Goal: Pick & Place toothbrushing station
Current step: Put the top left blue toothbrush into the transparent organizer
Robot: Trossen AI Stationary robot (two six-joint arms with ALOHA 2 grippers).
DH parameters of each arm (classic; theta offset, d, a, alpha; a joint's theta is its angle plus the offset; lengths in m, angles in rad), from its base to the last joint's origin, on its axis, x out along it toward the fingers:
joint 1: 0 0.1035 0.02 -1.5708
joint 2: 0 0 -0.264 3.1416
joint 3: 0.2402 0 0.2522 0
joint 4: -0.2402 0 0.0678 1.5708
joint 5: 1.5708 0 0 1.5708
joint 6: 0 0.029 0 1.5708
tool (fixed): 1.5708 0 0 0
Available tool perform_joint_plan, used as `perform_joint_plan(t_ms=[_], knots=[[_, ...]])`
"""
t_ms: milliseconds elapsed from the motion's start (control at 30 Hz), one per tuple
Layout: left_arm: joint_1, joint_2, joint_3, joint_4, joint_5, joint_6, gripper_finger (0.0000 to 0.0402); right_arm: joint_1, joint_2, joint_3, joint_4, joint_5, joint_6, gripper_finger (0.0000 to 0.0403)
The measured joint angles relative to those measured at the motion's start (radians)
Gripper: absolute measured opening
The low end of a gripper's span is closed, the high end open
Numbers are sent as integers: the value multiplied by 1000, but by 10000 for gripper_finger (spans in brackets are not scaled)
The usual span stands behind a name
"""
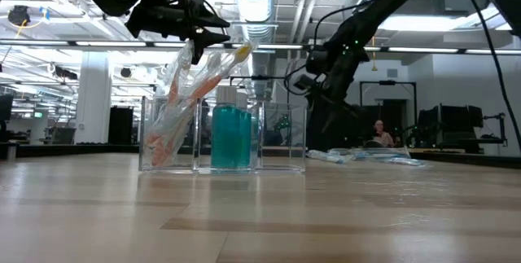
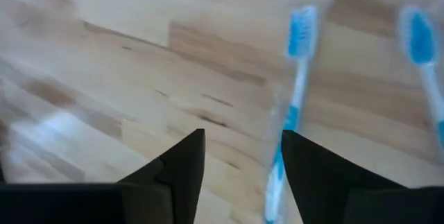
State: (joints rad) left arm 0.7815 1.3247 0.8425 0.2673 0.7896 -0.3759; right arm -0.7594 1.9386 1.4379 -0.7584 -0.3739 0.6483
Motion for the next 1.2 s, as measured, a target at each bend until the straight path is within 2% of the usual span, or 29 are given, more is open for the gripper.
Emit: perform_joint_plan(t_ms=[267, 467, 633, 933, 1200], knots=[[0, 0, 0, 1, 0, 2, 140, 39, -17, 16, 122, -23, 23, 157], [0, 0, 0, 1, 0, 4, 140, 18, -18, 66, 111, -22, 23, 142], [0, 0, 0, 1, 0, 5, 140, -20, 18, 64, 7, -13, -16, 150], [0, 0, 0, 1, 0, 5, 140, -45, 78, 64, -19, -31, -18, 181], [0, 0, 0, 1, 0, 6, 140, -72, 80, 64, -42, 4, 6, 172]])
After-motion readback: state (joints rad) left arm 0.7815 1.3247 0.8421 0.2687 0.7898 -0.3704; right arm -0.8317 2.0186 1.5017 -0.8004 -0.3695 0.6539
